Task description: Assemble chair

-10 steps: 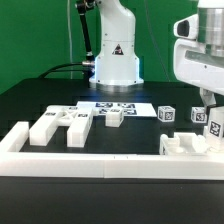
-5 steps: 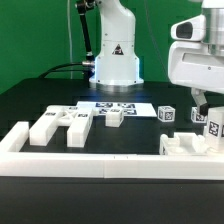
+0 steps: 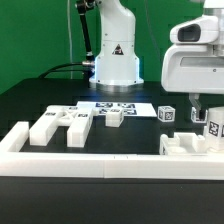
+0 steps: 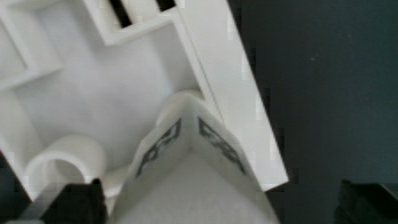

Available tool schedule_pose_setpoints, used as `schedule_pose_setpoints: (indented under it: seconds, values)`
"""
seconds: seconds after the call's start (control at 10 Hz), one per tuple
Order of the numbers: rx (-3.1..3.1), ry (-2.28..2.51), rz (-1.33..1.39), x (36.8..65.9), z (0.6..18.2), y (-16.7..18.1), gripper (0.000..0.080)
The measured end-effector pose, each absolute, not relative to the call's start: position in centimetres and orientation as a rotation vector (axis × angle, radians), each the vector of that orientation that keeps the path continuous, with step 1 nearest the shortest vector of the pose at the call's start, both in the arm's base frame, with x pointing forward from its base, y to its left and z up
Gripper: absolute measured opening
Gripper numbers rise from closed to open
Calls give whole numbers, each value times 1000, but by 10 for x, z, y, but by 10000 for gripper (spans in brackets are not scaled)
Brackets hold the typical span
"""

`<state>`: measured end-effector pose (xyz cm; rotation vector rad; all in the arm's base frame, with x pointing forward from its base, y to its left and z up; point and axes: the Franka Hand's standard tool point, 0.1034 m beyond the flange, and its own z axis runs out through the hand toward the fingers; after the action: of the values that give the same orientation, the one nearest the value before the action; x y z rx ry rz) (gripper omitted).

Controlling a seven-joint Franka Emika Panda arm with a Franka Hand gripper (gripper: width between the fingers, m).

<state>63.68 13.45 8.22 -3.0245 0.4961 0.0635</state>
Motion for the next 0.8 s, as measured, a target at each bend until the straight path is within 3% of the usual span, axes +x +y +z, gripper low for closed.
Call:
schedule_pose_setpoints:
  seconds: [0.6,0.8]
  values:
    - [-3047,-349,-9,638,80,136,649]
    - [-3035,-438,-13,639,80,133,636]
